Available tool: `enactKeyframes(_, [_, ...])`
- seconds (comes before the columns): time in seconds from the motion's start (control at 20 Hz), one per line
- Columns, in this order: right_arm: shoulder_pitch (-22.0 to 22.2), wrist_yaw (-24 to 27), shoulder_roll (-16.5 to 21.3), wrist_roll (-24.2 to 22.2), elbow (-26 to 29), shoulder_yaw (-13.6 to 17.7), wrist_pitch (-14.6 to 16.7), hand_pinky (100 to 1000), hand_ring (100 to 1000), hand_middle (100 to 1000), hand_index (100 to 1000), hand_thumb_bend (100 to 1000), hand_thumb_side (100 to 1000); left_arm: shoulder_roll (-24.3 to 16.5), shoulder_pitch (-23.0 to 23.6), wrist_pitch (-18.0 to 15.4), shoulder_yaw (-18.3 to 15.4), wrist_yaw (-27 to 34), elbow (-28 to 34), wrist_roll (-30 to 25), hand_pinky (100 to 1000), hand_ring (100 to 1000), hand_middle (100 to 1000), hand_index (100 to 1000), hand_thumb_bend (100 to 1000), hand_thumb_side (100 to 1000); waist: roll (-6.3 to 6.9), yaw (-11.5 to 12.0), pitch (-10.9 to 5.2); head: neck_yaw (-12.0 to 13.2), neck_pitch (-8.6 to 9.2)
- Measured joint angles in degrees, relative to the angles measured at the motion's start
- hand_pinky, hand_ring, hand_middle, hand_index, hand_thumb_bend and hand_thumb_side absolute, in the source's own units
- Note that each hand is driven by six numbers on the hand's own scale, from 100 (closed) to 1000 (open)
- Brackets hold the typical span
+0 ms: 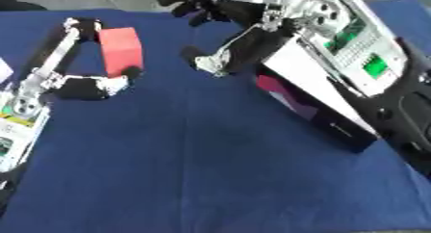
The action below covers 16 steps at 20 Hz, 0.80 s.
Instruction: Pick up the objects with one hand, pass them to the other hand, and then place them into the box on the other side of the table.
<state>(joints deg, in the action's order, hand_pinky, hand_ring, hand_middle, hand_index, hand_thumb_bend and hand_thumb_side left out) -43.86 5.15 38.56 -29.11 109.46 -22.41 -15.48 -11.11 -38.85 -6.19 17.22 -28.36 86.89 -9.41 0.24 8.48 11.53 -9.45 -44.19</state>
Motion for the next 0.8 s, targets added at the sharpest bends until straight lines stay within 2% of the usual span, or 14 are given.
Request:
enactKeyframes(0.25, [-0.03,-1.78,-0.02,-0.12,-1.09,-0.33,0.48,961,1000,1000,1000,100,100,0.54,-0.02,-1.03,0.53,-2.06,0.33,-0.01,682,568,474,521,100,187,0.0,0.37,0.0,-1.38,0.0])
enactKeyframes(0.8, [-0.5,-5.57,-0.65,-2.07,-3.05,-1.24,2.48,967,1000,1000,1000,100,100,2.06,-1.06,-1.65,1.16,-5.91,0.52,0.71,669,560,458,506,100,209,0.01,1.05,0.0,-3.07,0.0])
